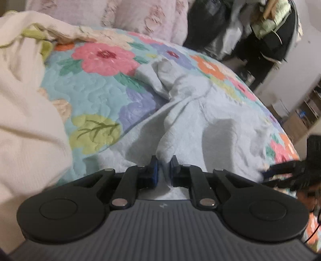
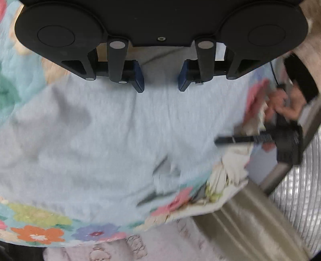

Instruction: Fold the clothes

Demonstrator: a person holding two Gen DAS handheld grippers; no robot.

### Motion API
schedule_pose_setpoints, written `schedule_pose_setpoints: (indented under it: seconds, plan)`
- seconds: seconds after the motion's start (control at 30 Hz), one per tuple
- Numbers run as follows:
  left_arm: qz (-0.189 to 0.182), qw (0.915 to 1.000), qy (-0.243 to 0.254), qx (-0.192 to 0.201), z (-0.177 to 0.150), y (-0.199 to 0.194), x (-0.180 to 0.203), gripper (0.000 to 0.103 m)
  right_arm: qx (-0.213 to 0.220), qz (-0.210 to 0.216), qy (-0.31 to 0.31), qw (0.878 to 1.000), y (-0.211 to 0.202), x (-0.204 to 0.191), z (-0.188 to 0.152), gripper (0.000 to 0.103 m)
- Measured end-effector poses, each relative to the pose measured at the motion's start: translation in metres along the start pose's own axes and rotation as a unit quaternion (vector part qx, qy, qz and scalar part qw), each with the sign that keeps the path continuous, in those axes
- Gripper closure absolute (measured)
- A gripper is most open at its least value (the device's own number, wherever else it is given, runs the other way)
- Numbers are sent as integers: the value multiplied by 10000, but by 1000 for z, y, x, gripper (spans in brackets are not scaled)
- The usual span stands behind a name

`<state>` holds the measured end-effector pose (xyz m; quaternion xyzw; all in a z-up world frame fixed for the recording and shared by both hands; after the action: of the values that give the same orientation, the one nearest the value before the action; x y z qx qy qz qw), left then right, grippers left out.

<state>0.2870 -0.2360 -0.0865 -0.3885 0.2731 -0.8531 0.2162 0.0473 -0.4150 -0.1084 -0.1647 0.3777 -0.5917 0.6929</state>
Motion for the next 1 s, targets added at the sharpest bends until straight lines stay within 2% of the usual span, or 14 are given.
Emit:
schedule_pose_setpoints:
  seconds: [0.03, 0.13, 0.2, 0.23, 0.3, 0.4, 0.43, 0.5, 0.6, 0.7, 0.77, 0.83, 0.93, 1.0]
  plan:
    - [-17, 9998, -135, 114, 1, -10, -3, 93, 64, -20, -267, 9996, -1, -7, -1, 90]
    - [-46, 9976, -597, 360, 3, -37, -16, 93, 196, 114, -403, 9989, -5, -15, -3, 92]
    - [-10, 9941, -1051, 274, -2, -44, -38, 91, 224, 154, -216, 9994, -8, -12, -4, 93]
    - [169, 9927, -1176, 199, -5, -42, -48, 90, 210, 160, -121, 9996, -7, -8, -4, 95]
    - [390, 9916, -1191, 313, -12, -39, -53, 86, 158, 83, 14, 9998, 1, -2, -3, 95]
    - [614, 9895, -1155, 624, -20, -41, -51, 79, 68, -188, -133, 9997, 9, -7, -2, 95]
    - [717, 9887, -1086, 745, -22, -46, -44, 75, 60, -240, -180, 9995, 8, -10, -1, 95]
    - [859, 9890, -843, 858, -29, -59, -23, 57, 85, -288, -211, 9993, 2, -13, 1, 95]
    - [913, 9907, -577, 825, -43, -77, 7, 56, 165, -84, -40, 9998, -8, -15, 4, 95]
    - [739, 9927, -591, 742, -70, -93, 35, 54, 190, -10, 81, 9998, -8, -12, 3, 94]
    - [789, 9951, -261, 538, -90, -92, 58, 54, 188, -27, 180, 9997, -5, -11, -2, 94]
    - [890, 9955, 158, 292, -111, -88, 80, 48, 211, -5, 355, 9991, -3, -9, -5, 92]
    - [922, 9929, 698, -264, -145, -77, 105, 46, 217, 68, 527, 9983, 1, -7, -11, 82]
    - [1083, 9889, 913, -453, -160, -72, 112, 46, 208, 163, 677, 9974, 2, -4, -14, 82]
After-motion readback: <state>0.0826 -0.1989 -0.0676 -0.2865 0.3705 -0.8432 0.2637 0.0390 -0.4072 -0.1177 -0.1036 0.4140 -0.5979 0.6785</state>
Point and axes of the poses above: each gripper's, at about its wrist camera, not at the fingertips, and y roughly the way its jaws point, x to its right, z to its top, the point moved 7 cm from there along y, roughly the way its jaws point, and after that the axes turned 12 degrees about -y, right-handed, at the moved point
